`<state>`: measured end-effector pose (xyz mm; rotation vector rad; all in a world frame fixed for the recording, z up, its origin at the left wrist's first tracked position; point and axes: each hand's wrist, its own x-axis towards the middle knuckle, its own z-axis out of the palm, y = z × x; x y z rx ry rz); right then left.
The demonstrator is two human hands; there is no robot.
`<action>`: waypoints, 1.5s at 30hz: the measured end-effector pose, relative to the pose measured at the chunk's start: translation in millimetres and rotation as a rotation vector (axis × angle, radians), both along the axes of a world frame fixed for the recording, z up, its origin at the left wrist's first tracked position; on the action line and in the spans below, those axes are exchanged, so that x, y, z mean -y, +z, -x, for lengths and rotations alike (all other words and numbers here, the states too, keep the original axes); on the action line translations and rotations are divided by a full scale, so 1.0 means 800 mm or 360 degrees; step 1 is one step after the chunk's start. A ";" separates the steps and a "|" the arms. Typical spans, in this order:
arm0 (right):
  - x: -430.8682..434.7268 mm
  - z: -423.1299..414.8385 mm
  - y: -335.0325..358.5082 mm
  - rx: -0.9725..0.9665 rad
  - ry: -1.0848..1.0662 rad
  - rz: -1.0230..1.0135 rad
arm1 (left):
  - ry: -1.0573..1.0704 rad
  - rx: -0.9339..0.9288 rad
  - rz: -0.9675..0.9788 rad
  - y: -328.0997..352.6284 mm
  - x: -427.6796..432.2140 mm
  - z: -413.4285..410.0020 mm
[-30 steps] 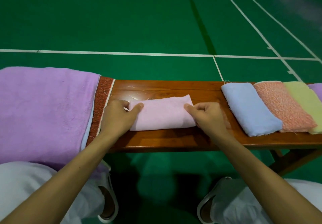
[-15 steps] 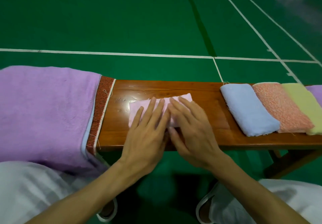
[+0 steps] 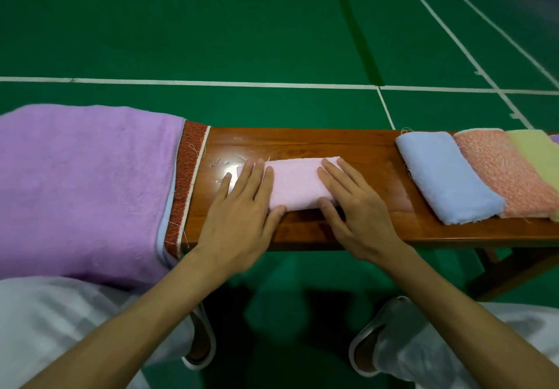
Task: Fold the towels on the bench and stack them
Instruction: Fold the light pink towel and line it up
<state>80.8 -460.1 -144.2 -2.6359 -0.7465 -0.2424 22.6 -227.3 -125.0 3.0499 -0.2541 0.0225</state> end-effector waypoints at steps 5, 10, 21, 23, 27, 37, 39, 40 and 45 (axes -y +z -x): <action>-0.001 -0.004 0.013 -0.0068 0.0008 -0.0046 | 0.0082 0.0071 0.0445 0.012 -0.019 0.001; 0.005 -0.013 0.042 -0.0152 -0.0292 -0.0340 | 0.0672 0.0341 0.0419 0.029 -0.032 -0.005; -0.022 -0.033 0.053 -0.0654 -0.0685 0.0054 | 0.0765 -0.0118 0.0984 0.027 -0.011 -0.032; -0.019 -0.039 0.049 -0.0768 -0.0693 -0.0099 | 0.0862 -0.0238 0.1184 0.034 -0.010 -0.037; -0.009 -0.035 0.049 -0.0955 -0.0663 -0.0588 | 0.0927 -0.0461 0.1686 0.048 -0.002 -0.038; 0.061 -0.032 0.081 -0.0996 -0.0695 -0.1864 | 0.0946 -0.0575 0.2799 0.066 0.079 -0.085; 0.092 -0.033 0.087 -0.0922 -0.0676 -0.1952 | 0.0935 -0.0540 0.2813 0.062 0.111 -0.110; 0.108 -0.033 0.090 -0.0870 -0.0687 -0.1980 | 0.0915 -0.0523 0.2814 0.061 0.130 -0.124; 0.211 -0.041 0.105 -0.0684 -0.0901 -0.1940 | 0.0773 -0.0568 0.2830 0.061 0.251 -0.189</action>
